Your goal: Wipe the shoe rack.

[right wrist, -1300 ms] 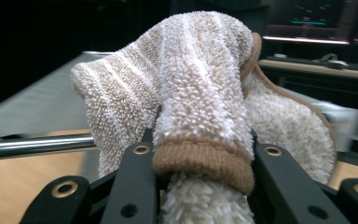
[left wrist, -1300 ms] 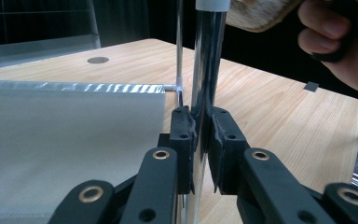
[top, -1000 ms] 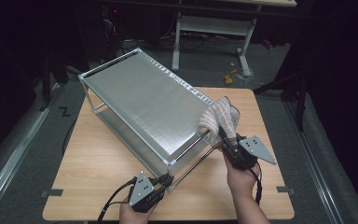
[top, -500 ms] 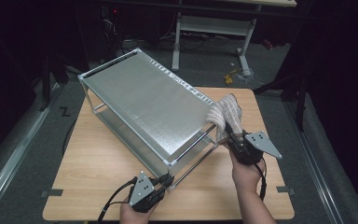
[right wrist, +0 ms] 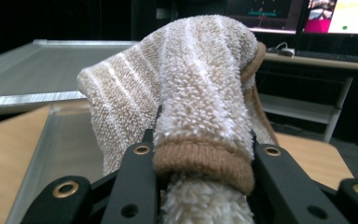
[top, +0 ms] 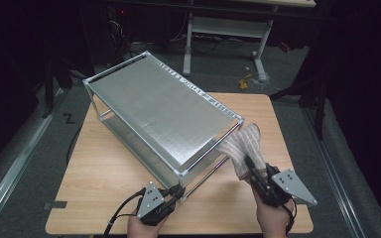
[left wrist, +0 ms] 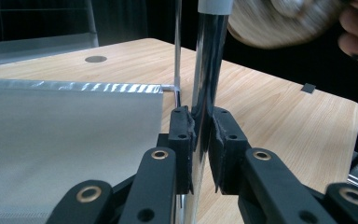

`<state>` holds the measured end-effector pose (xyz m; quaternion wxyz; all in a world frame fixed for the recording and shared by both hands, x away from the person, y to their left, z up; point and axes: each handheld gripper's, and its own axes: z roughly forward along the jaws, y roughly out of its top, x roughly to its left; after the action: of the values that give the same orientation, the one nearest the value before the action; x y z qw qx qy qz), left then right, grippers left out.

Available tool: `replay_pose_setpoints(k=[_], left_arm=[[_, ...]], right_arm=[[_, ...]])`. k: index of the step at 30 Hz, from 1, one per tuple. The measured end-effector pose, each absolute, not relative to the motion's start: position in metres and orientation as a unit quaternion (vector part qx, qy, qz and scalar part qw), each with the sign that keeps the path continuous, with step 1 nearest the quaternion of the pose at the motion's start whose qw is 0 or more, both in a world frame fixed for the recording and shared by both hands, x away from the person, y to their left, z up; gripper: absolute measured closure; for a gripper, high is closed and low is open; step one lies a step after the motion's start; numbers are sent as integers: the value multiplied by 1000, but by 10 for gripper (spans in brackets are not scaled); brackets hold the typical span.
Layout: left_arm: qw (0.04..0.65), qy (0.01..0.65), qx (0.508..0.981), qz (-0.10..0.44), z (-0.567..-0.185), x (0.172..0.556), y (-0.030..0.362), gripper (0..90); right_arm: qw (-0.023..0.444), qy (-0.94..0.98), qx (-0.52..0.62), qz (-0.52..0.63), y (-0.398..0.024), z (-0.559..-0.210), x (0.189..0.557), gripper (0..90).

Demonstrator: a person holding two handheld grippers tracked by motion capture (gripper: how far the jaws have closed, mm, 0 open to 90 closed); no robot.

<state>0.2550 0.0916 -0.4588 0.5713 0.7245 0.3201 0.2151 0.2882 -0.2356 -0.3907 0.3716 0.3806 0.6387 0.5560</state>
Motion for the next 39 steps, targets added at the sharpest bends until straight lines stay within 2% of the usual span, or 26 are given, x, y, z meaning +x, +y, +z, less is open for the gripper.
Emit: replay_pose_setpoints(k=[8, 19, 31, 39], left_arm=[[572, 318, 725, 213, -458, 256, 90, 793], [575, 319, 723, 214, -457, 255, 93, 765], [569, 321, 726, 215, -460, 254, 96, 720], [566, 313, 730, 220, -460, 256, 90, 781]], right_arm=[[345, 671, 398, 522, -233, -422, 285, 718], [322, 713, 423, 457, -217, -467, 330, 715], [313, 737, 438, 409, -209, -483, 365, 710], [304, 745, 443, 396, -208, -487, 373, 704]])
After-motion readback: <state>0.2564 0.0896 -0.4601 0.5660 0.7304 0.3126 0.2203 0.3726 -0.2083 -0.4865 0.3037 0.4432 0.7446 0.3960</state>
